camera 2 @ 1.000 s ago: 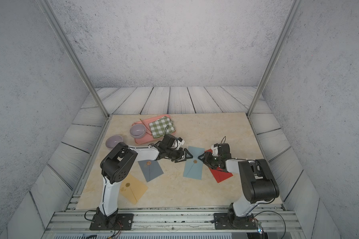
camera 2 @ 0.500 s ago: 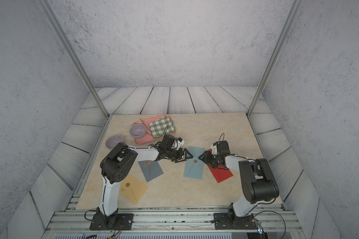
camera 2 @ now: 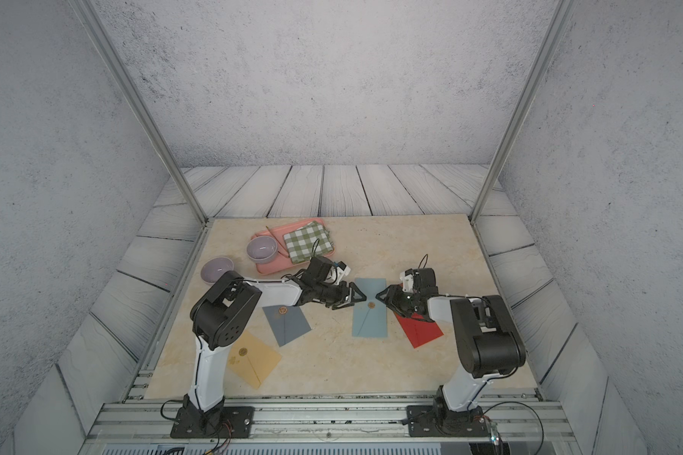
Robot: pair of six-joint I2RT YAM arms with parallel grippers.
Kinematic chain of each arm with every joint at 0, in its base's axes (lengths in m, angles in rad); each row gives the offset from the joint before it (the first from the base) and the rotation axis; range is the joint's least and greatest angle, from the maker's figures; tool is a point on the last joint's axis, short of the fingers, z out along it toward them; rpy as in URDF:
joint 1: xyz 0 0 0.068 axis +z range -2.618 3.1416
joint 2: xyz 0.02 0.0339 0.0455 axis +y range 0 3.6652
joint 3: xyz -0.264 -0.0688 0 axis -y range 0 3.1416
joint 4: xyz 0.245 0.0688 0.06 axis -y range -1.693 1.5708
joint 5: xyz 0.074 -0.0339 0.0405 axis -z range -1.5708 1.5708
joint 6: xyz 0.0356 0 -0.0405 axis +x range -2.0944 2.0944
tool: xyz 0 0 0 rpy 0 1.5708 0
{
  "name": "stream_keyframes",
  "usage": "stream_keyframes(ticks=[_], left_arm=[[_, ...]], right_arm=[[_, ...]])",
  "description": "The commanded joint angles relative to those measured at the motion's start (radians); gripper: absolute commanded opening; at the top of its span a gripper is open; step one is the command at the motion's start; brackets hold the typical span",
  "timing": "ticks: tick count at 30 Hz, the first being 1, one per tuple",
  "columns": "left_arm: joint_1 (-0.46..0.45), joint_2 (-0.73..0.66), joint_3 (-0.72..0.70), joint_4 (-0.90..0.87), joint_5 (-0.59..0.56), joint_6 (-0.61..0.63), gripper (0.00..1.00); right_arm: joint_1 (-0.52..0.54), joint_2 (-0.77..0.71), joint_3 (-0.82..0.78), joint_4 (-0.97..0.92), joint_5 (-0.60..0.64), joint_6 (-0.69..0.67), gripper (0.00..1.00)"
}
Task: Open the envelope
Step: Pick up the envelope from the center of the board.
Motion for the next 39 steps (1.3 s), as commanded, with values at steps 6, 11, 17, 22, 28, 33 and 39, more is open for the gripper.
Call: stream_keyframes(ticks=[6,11,17,22,28,33,39], left_arm=[[-0.012,0.032,-0.068,-0.089,-0.041,-0.01,0.72],[-0.005,0.018,-0.087,-0.061,-0.036,-0.024,0.72],[0.002,-0.002,-0.104,-0.049,-0.045,-0.028,0.72],[0.007,-0.008,-0.113,-0.028,-0.043,-0.041,0.72],[0.008,-0.011,-0.118,-0.021,-0.04,-0.044,0.72],[0.017,-0.036,-0.133,-0.023,-0.054,-0.04,0.75],[0.049,-0.102,-0.189,-0.031,-0.089,-0.022,0.86]], right_arm=[[0.013,-0.009,-0.054,0.193,-0.181,0.08,0.37],[0.011,-0.012,-0.058,0.184,-0.181,0.075,0.27],[0.008,-0.011,-0.047,0.094,-0.129,0.031,0.19],[0.007,-0.006,-0.041,0.042,-0.091,0.015,0.08],[0.008,-0.008,-0.047,0.059,-0.095,0.038,0.0],[0.004,-0.023,-0.063,0.076,-0.08,0.076,0.0],[-0.005,0.022,-0.08,0.163,-0.128,0.162,0.0]])
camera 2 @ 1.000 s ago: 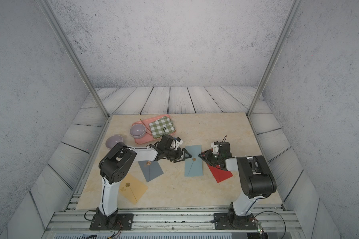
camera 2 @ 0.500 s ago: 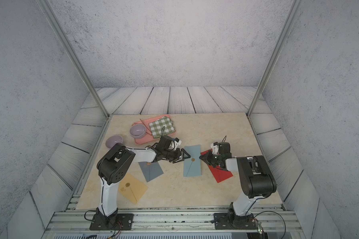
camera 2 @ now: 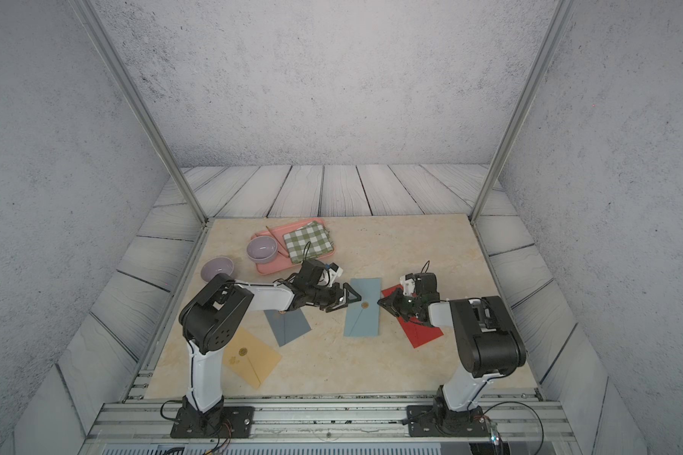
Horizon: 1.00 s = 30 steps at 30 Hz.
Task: Open the envelope
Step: Pick up the envelope from the center of the board.
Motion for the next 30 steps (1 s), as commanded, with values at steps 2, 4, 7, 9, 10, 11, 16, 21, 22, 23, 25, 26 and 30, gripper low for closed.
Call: stream_keyframes(ticks=[2,4,7,9,10,11,16,21,22,23,25,26,30], left_arm=[[0.031,-0.027,-0.069,-0.116,-0.064,0.025,0.88],[0.04,-0.039,-0.085,-0.113,-0.066,0.026,0.88],[0.048,-0.042,-0.098,-0.11,-0.063,0.026,0.88],[0.05,-0.033,-0.099,-0.103,-0.049,0.023,0.88],[0.052,-0.023,-0.095,-0.095,-0.035,0.017,0.87],[0.052,-0.012,-0.096,-0.085,-0.025,0.01,0.86],[0.05,0.021,-0.099,-0.063,-0.003,-0.013,0.85],[0.049,0.037,-0.1,-0.047,0.008,-0.028,0.84],[0.049,0.037,-0.103,-0.046,0.008,-0.026,0.84],[0.049,0.042,-0.101,-0.045,0.009,-0.027,0.84],[0.047,0.051,-0.099,-0.033,0.02,-0.034,0.81],[0.044,0.058,-0.099,-0.026,0.026,-0.039,0.8],[0.032,0.075,-0.099,-0.001,0.036,-0.057,0.79]], right_arm=[[0.0,0.039,-0.018,0.071,-0.048,0.075,0.0],[-0.004,0.054,-0.023,0.11,-0.066,0.102,0.0],[-0.004,0.064,-0.019,0.121,-0.076,0.113,0.0],[-0.005,0.066,-0.019,0.123,-0.08,0.115,0.0],[-0.006,0.066,-0.019,0.126,-0.083,0.119,0.0],[-0.005,0.067,-0.02,0.137,-0.089,0.128,0.0],[-0.005,0.091,-0.022,0.21,-0.127,0.187,0.0],[-0.006,0.125,-0.019,0.256,-0.143,0.221,0.0],[-0.006,0.129,-0.016,0.256,-0.145,0.222,0.0],[-0.005,0.132,-0.014,0.253,-0.149,0.216,0.0],[-0.005,0.13,-0.008,0.228,-0.15,0.195,0.08],[-0.004,0.129,-0.004,0.211,-0.148,0.182,0.1],[-0.002,0.133,-0.006,0.231,-0.148,0.176,0.18]])
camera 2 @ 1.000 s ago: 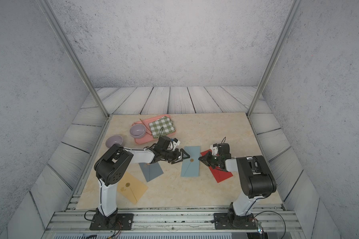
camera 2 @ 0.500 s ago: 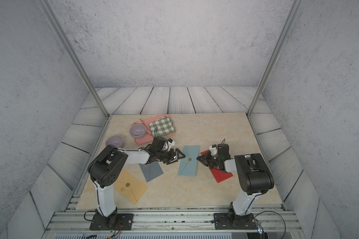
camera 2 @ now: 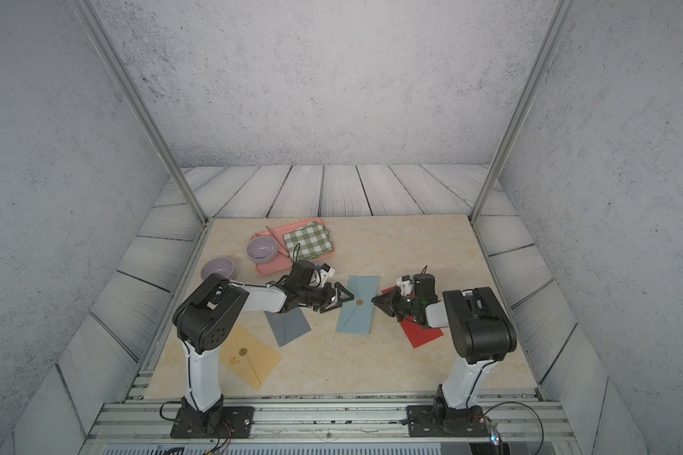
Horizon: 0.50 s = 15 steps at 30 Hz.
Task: Open the envelope
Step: Pick up the envelope from the center of the board.
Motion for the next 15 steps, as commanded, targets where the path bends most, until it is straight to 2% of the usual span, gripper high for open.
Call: stream_keyframes(ticks=[1,4,10,15], left_arm=[[-0.019,0.075,-0.035,-0.096,-0.033,-0.018,0.78],[-0.021,0.079,-0.037,-0.092,-0.031,-0.022,0.78],[-0.022,0.077,-0.039,-0.086,-0.03,-0.022,0.77],[-0.023,0.071,-0.041,-0.083,-0.031,-0.023,0.77]], right_arm=[[0.001,0.033,0.012,0.012,-0.022,-0.019,0.21],[0.011,0.04,0.023,-0.006,-0.025,-0.036,0.24],[0.018,0.056,0.025,0.011,-0.029,-0.051,0.26],[0.022,0.056,0.037,-0.028,-0.029,-0.088,0.22]])
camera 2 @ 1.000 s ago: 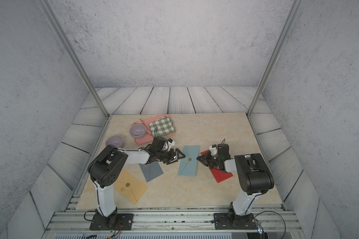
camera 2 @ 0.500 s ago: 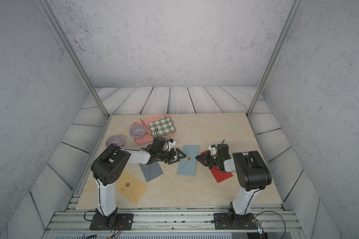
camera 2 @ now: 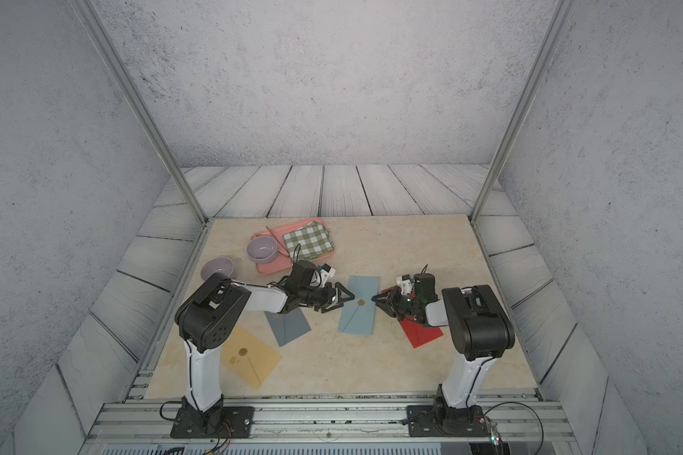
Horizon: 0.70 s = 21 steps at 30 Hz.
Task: Open the envelope
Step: Pick up the envelope from the center of the board.
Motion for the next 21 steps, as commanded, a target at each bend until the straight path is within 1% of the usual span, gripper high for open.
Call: stream_keyframes(ticks=[1,6,8,9,11,14,18,21], left_arm=[[-0.019,0.061,-0.041,-0.109,-0.035,-0.002,0.77],[-0.019,0.056,-0.044,-0.101,-0.035,-0.003,0.77],[-0.02,0.054,-0.044,-0.101,-0.035,-0.003,0.77],[-0.019,0.053,-0.044,-0.098,-0.035,-0.003,0.77],[-0.019,0.054,-0.047,-0.095,-0.033,-0.002,0.77],[-0.019,0.053,-0.046,-0.093,-0.033,-0.004,0.77],[-0.019,0.042,-0.054,-0.095,-0.04,-0.005,0.77],[-0.018,0.032,-0.056,-0.1,-0.046,-0.001,0.77]], right_arm=[[0.022,0.029,0.018,-0.02,-0.028,-0.039,0.21],[0.032,0.012,0.037,-0.085,-0.021,-0.098,0.15],[0.037,0.003,0.045,-0.128,-0.006,-0.127,0.15],[0.039,-0.002,0.044,-0.128,-0.004,-0.137,0.16],[0.045,-0.009,0.051,-0.148,0.003,-0.157,0.22],[0.052,-0.006,0.067,-0.195,0.007,-0.19,0.22],[0.053,-0.014,0.064,-0.2,0.024,-0.191,0.17],[0.052,-0.032,0.061,-0.209,0.034,-0.19,0.08]])
